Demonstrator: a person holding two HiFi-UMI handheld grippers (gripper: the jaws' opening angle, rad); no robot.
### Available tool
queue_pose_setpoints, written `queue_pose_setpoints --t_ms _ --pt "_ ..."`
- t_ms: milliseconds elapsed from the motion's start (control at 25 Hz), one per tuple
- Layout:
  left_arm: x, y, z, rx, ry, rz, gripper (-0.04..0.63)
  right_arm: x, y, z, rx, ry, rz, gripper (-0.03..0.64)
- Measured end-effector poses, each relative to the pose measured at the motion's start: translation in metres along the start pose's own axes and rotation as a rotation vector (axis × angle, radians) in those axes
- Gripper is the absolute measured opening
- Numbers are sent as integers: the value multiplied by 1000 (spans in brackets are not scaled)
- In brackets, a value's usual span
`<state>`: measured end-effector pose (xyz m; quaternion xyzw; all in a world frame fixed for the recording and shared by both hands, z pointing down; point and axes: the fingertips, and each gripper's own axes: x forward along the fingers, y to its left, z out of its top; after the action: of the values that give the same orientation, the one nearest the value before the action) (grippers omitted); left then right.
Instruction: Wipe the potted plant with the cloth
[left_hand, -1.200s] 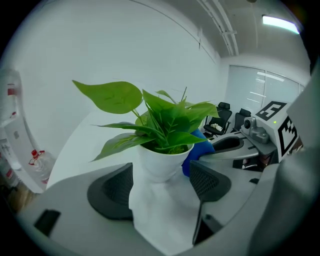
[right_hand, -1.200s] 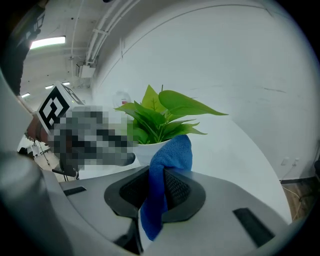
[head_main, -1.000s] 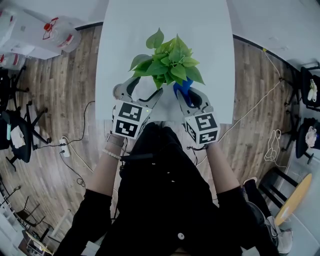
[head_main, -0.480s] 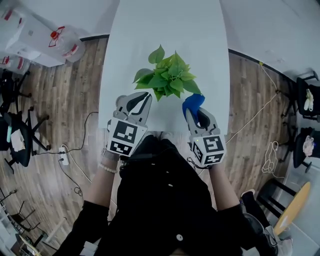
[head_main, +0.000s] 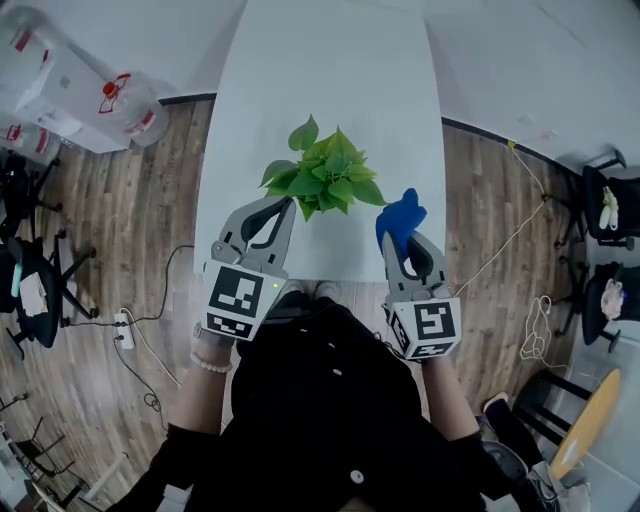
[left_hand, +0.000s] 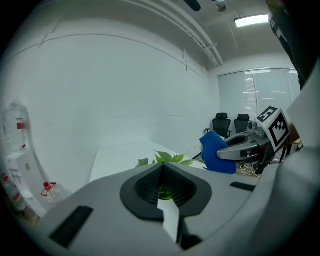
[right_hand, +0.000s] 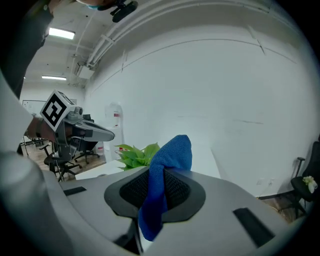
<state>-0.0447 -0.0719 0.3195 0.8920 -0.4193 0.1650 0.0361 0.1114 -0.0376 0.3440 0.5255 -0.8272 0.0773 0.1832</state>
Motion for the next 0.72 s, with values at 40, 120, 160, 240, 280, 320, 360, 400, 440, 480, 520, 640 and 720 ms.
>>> queue_pose_setpoints --t_ms 40,120,160,240,280,320,360,400,440,480,520,640,720 --pt "-2 0 7 12 -10 2 14 -1 -2 8 -8 -17 -7 84" --pt "-4 0 19 30 -29 6 14 -3 -5 26 -16 -56 -17 84" --pt "-6 -1 24 35 -38 7 14 -4 -6 35 -18 -75 -20 84" --pt "-9 -1 33 46 -50 8 14 -6 -5 53 -30 -113 -14 84" --pt "-11 -1 38 52 -55 9 14 -6 -4 62 -37 -129 -9 84" --pt "-13 -1 42 59 -60 11 14 -6 -2 69 -42 -143 -4 84" --pt "-15 0 46 65 -67 13 14 -6 0 76 -45 -155 3 84" --pt "-17 1 50 69 -73 17 14 -5 2 81 -45 -164 14 84" --pt "-19 3 53 71 -79 23 14 -5 5 85 -46 -170 27 84" --pt "-21 3 56 71 -85 28 14 -4 8 89 -48 -174 38 84" --pt "-22 4 58 70 -91 31 14 -4 9 91 -52 -178 47 84" --pt "-24 4 65 64 -107 32 14 -4 10 100 -50 -195 59 84" --pt "-26 3 68 51 -119 27 14 -3 10 104 -43 -206 63 84"
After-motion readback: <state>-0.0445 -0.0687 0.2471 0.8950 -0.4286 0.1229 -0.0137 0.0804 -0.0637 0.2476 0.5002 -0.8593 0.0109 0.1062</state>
